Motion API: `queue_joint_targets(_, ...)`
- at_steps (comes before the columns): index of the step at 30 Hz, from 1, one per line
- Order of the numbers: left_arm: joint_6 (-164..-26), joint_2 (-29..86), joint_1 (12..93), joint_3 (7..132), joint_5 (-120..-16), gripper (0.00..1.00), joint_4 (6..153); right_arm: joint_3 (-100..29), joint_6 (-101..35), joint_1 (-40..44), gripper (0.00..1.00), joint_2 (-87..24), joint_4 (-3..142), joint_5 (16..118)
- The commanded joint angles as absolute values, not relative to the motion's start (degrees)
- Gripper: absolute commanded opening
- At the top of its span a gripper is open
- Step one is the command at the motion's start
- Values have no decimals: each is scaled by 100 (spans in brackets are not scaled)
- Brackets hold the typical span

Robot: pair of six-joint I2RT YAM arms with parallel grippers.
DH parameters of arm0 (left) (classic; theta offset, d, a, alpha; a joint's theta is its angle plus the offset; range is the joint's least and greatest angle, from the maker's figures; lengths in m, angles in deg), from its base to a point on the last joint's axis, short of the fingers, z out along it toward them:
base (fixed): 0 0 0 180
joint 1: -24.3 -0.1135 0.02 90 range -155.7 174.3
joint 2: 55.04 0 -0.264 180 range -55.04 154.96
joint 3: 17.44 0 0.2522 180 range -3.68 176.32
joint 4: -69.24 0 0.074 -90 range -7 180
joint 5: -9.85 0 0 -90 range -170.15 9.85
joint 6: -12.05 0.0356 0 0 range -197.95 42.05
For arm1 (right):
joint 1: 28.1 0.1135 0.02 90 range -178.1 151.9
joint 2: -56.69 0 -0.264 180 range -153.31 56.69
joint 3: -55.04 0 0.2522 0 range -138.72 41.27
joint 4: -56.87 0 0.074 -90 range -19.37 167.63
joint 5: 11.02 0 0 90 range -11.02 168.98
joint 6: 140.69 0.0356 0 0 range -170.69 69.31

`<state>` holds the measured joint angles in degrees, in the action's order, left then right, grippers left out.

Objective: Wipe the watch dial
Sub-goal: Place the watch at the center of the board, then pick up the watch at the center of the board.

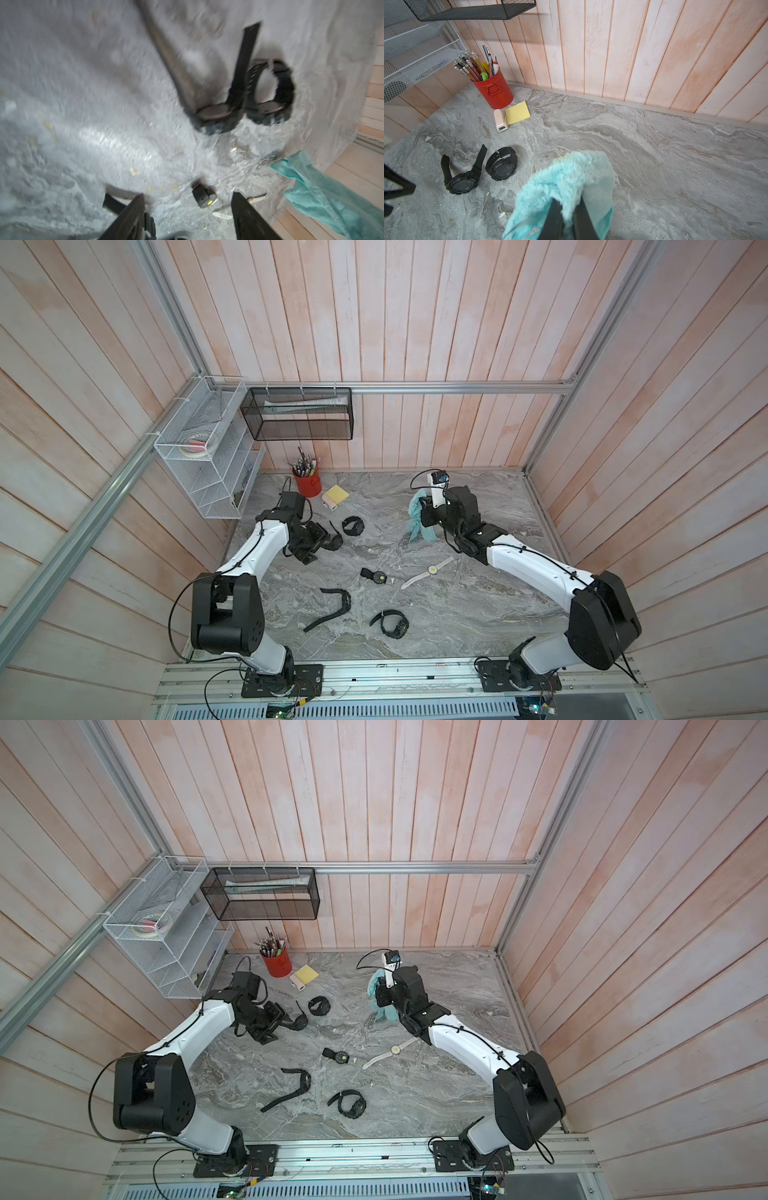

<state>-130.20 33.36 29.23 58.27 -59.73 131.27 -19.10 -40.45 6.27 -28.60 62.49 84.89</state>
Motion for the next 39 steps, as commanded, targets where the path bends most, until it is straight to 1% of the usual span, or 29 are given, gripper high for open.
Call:
queue_joint_targets(1, -13508, 3221, 3293, 5547, -5688, 68, 13108, -1981, -4095, 669, 0, -2834, 6063, 8384)
queue_joint_targets(4, -13632, 3282, 3641, 5483, -5846, 67, 13402, -1894, -4119, 668, 0, -2779, 6024, 8395)
queue_joint_targets(9, -13801, 3263, 3681, 5275, -6101, 65, 13687, -1820, -4190, 666, 0, -2698, 6000, 8442)
queue_joint_targets(18, -14241, 3303, 3854, 4832, -5979, 64, 13512, -1724, -4249, 654, 0, -2667, 5953, 8476)
queue_joint_targets(23, -14286, 3606, 4010, 4887, -5760, 62, 13327, -1705, -4252, 659, 0, -2671, 5928, 8461)
queue_joint_targets(28, -14197, 3944, 4052, 4947, -5717, 57, 13300, -1637, -4261, 634, 0, -2680, 5843, 8471)
queue_joint_targets(32, -14184, 4066, 4073, 4967, -5712, 51, 13231, -1584, -4277, 611, 0, -2663, 5823, 8454)
queue_joint_targets(34, -14210, 4092, 4078, 4923, -5674, 47, 13162, -1554, -4287, 596, 0, -2649, 5812, 8454)
queue_joint_targets(38, -14237, 4137, 4091, 4837, -5592, 33, 12988, -1516, -4269, 564, 0, -2653, 5785, 8413)
queue_joint_targets(39, -14230, 4154, 4089, 4822, -5558, 32, 12951, -1512, -4261, 553, 0, -2654, 5785, 8403)
